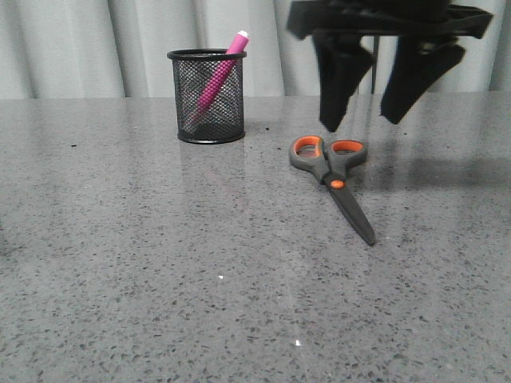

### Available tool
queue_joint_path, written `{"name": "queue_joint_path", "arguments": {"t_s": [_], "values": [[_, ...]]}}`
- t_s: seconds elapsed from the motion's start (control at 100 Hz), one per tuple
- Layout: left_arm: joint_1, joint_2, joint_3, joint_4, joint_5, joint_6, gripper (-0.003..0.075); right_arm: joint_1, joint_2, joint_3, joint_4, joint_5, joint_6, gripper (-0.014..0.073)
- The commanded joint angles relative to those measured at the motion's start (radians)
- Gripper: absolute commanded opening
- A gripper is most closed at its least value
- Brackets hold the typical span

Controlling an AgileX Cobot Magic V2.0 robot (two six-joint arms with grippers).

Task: Put pen and scissors into bin
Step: 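Lower the right gripper onto the scissors handles and close, then lift the scissors with the right gripper and carry them over the cup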

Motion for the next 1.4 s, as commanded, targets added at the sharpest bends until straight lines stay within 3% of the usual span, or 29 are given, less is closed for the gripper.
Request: {"name": "queue_joint_path", "arguments": {"t_s": [0.0,0.67,0.76,1.03,1.25,1.39], "values": [[0.001,-0.004,-0.029,-0.020,-0.055,-0.011,-0.0019,0.031,0.012,-0.070,-0.065,0.001,0.048,0.0433],[0.001,-0.004,-0.029,-0.020,-0.081,-0.011,-0.0019,0.036,0.153,-0.101,-0.060,-0.029,0.124,0.0425],[0.001,-0.004,-0.029,-0.020,-0.088,-0.011,-0.0019,0.036,0.153,-0.101,-0.063,-0.036,0.124,0.0342],[0.001,-0.004,-0.029,-0.020,-0.101,-0.011,-0.0019,0.036,0.153,-0.101,-0.067,-0.022,0.087,-0.0073],[0.001,-0.004,-0.029,-0.020,-0.101,-0.011,-0.0019,0.036,0.049,-0.097,-0.084,-0.068,0.054,-0.0076],[0.001,-0.004,-0.029,-0.020,-0.101,-0.011,-0.0019,0.036,-0.128,0.017,-0.089,-0.319,0.054,-0.0076]]}}
